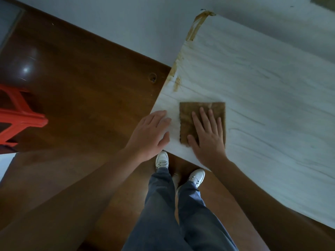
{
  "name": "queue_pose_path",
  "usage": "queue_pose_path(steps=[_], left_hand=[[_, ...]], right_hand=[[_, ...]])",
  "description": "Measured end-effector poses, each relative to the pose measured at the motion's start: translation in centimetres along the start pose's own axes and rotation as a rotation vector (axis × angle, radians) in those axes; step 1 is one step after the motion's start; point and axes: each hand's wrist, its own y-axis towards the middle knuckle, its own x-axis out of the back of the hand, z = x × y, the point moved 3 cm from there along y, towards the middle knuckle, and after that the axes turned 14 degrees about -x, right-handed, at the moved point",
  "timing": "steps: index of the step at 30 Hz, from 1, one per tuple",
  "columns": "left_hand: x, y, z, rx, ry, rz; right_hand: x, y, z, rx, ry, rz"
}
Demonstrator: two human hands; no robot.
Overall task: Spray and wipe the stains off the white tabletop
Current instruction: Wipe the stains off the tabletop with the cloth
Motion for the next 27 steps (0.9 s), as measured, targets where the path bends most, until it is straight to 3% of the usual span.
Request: queue_pose_path(steps=[4,9,17,23,27], left_hand=[[-0.5,-2.9,0.6,-0.048,0.011,-0.009],[-0.8,-3.0,0.6,-0.034,0.021,0.022],[-0.8,-3.0,1.8,-0.075,0.037,0.020],[0.1,-1.2,2.8,-0.063,0.000,-0.072],[1.4,-0.7,4.5,0.046,-0.041,-0.112]], right_hand=[[-1.1,-1.0,1.6,0.146,-0.022,0.014],[0.7,6.8,4.4,0.375,-0.135,0.024],[4.1,19.5,9.3,0.053,-0.053,-0.046],[2.3,12.7,8.0,0.078,-0.014,-0.056],[0.0,4.4,6.4,0.033,0.006,-0.015]])
